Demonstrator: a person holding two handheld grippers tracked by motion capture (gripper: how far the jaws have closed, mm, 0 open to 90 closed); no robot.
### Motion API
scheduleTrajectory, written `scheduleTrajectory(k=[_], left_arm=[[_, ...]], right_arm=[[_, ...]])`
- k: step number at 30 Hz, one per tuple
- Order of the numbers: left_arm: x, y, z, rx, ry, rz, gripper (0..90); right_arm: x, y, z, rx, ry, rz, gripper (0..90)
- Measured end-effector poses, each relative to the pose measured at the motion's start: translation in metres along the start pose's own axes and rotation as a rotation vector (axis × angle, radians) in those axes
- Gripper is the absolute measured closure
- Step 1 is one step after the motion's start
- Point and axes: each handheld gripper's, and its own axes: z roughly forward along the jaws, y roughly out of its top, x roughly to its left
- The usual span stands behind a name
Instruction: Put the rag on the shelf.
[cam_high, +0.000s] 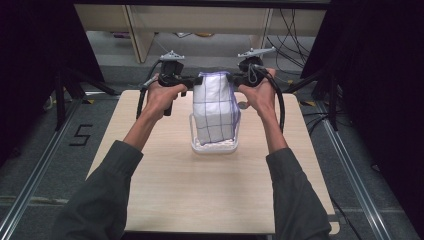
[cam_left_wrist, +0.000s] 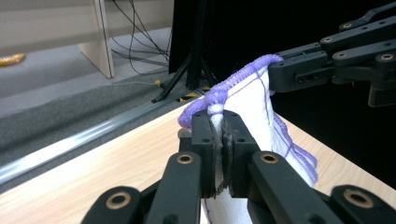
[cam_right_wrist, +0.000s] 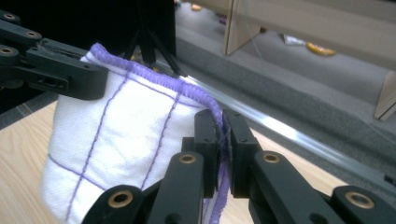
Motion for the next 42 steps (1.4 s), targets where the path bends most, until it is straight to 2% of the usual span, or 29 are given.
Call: scheduleTrajectory(k=[1, 2, 4, 6, 7, 8, 13, 14, 17, 18, 19, 20, 21, 22, 25, 26, 27, 33, 35, 36, 37, 38, 39, 40, 41, 42], left_arm=[[0.002, -0.001, 0.002, 0.011, 0.0, -0.01, 84.6], [0.004, -0.002, 0.004, 0.013, -0.002, -0.012, 84.6], [0.007, -0.004, 0.008, 0.024, -0.003, -0.018, 84.5], [0.009, -0.006, 0.011, 0.031, -0.002, -0.021, 84.3], [0.01, -0.007, 0.013, 0.037, 0.002, -0.024, 84.3], [0.013, -0.009, 0.017, 0.05, 0.006, -0.022, 84.2], [0.021, -0.016, 0.03, 0.084, 0.003, -0.045, 83.8], [0.023, -0.019, 0.033, 0.091, 0.007, -0.05, 83.7], [0.025, -0.025, 0.04, 0.118, 0.01, -0.053, 83.6], [0.027, -0.028, 0.043, 0.123, 0.004, -0.061, 83.5], [0.028, -0.029, 0.044, 0.125, 0.005, -0.066, 83.5], [0.03, -0.032, 0.046, 0.131, 0.0, -0.071, 83.4], [0.031, -0.034, 0.048, 0.138, -0.006, -0.073, 83.3], [0.031, -0.036, 0.05, 0.141, -0.008, -0.077, 83.2], [0.031, -0.041, 0.054, 0.161, -0.016, -0.071, 82.8], [0.032, -0.042, 0.056, 0.179, -0.02, -0.064, 82.8], [0.032, -0.044, 0.057, 0.182, -0.025, -0.075, 82.5], [0.033, -0.051, 0.062, 0.226, -0.039, -0.067, 79.1], [0.035, -0.053, 0.062, 0.235, -0.034, -0.074, 76.0], [0.036, -0.054, 0.062, 0.237, -0.029, -0.078, 72.5], [0.036, -0.054, 0.062, 0.237, -0.029, -0.078, 66.7], [0.037, -0.054, 0.061, 0.237, -0.017, -0.094, 60.5], [0.037, -0.054, 0.061, 0.237, -0.017, -0.094, 55.8], [0.04, -0.053, 0.059, 0.233, 0.002, -0.11, 51.2], [0.041, -0.052, 0.057, 0.235, 0.005, -0.102, 49.6], [0.041, -0.051, 0.056, 0.222, 0.01, -0.113, 49.8]], right_arm=[[-0.001, -0.001, 0.003, 0.012, 0.003, 0.02, 85.4], [-0.003, -0.002, 0.006, 0.018, -0.005, 0.01, 85.4], [-0.004, -0.005, 0.012, 0.03, 0.001, 0.039, 85.3], [-0.006, -0.006, 0.015, 0.043, -0.004, 0.041, 85.2], [-0.005, -0.008, 0.019, 0.048, -0.003, 0.063, 85.2], [-0.008, -0.009, 0.021, 0.054, -0.005, 0.055, 85.2], [-0.011, -0.019, 0.033, 0.108, -0.012, 0.103, 84.9], [-0.012, -0.02, 0.035, 0.109, -0.014, 0.089, 84.8], [-0.015, -0.026, 0.042, 0.139, -0.016, 0.107, 84.7], [-0.014, -0.028, 0.045, 0.124, -0.027, 0.116, 84.7], [-0.015, -0.029, 0.046, 0.151, -0.022, 0.114, 84.7], [-0.015, -0.031, 0.049, 0.139, -0.03, 0.12, 84.7], [-0.017, -0.033, 0.05, 0.166, -0.021, 0.122, 84.6], [-0.017, -0.035, 0.051, 0.17, -0.023, 0.127, 84.6], [-0.022, -0.043, 0.056, 0.195, -0.015, 0.119, 84.6], [-0.021, -0.044, 0.056, 0.208, -0.014, 0.144, 84.6], [-0.022, -0.046, 0.056, 0.23, -0.008, 0.162, 84.5], [-0.026, -0.056, 0.059, 0.263, 0.007, 0.189, 82.2], [-0.029, -0.06, 0.062, 0.277, 0.009, 0.182, 78.8], [-0.03, -0.06, 0.062, 0.279, -0.005, 0.191, 73.9], [-0.03, -0.06, 0.062, 0.279, -0.005, 0.191, 73.9], [-0.031, -0.06, 0.061, 0.281, -0.013, 0.217, 65.2], [-0.031, -0.06, 0.061, 0.281, -0.013, 0.217, 65.2], [-0.033, -0.059, 0.058, 0.273, -0.009, 0.221, 64.8], [-0.034, -0.059, 0.057, 0.268, -0.013, 0.225, 63.7], [-0.035, -0.058, 0.055, 0.264, -0.019, 0.229, 63.0]])
